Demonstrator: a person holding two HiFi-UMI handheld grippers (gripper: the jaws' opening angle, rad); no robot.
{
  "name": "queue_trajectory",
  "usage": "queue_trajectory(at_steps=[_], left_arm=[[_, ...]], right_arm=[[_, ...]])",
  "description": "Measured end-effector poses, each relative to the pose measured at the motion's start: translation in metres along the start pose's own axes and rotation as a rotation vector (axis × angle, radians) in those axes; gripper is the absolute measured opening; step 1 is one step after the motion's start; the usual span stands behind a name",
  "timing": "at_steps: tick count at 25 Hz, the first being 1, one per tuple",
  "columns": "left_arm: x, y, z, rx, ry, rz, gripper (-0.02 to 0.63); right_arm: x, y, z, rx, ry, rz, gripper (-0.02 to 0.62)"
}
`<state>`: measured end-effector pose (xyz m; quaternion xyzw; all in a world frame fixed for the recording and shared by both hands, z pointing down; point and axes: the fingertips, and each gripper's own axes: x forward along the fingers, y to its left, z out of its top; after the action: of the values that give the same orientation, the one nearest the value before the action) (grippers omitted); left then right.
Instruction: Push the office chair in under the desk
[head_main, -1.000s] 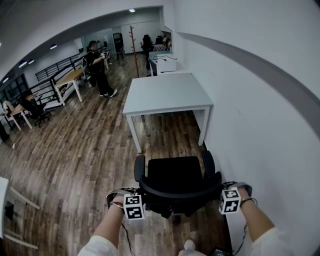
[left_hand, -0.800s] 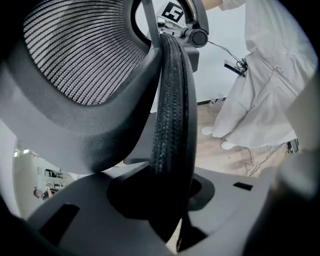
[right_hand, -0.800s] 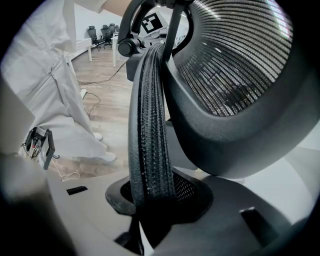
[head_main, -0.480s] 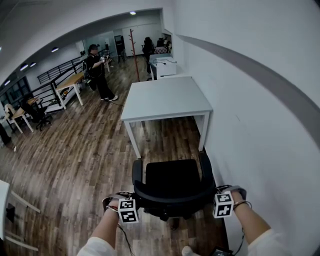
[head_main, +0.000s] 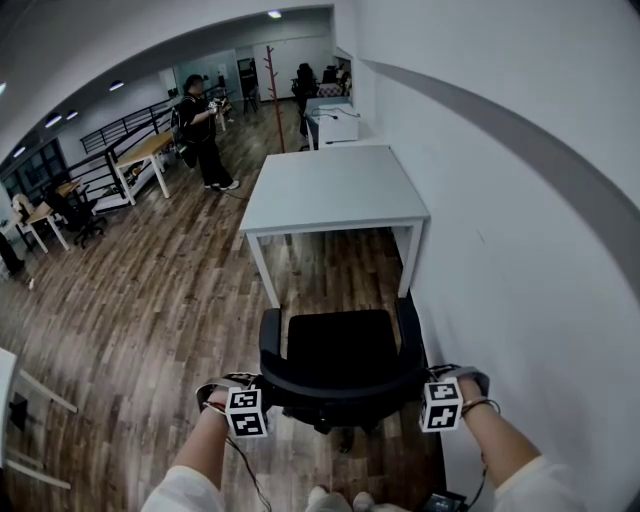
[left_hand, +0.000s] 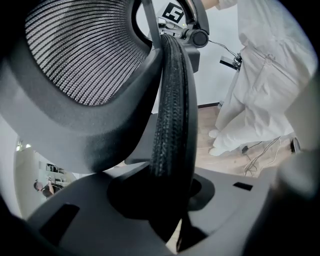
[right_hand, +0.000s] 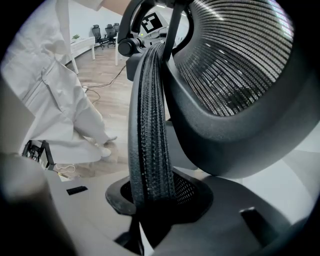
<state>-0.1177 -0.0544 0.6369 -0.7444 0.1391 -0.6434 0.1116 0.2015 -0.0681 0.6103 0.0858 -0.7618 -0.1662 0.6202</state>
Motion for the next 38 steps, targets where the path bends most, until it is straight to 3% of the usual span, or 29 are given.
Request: queue_trajectory(at_steps=[38], left_arm=[[0.06,0.158,0.007,0.018,-0.022,0.003,0.114]], right_arm=[[0.061,-0.149,-0.035,0.026,0.024,-0.012,0.121]])
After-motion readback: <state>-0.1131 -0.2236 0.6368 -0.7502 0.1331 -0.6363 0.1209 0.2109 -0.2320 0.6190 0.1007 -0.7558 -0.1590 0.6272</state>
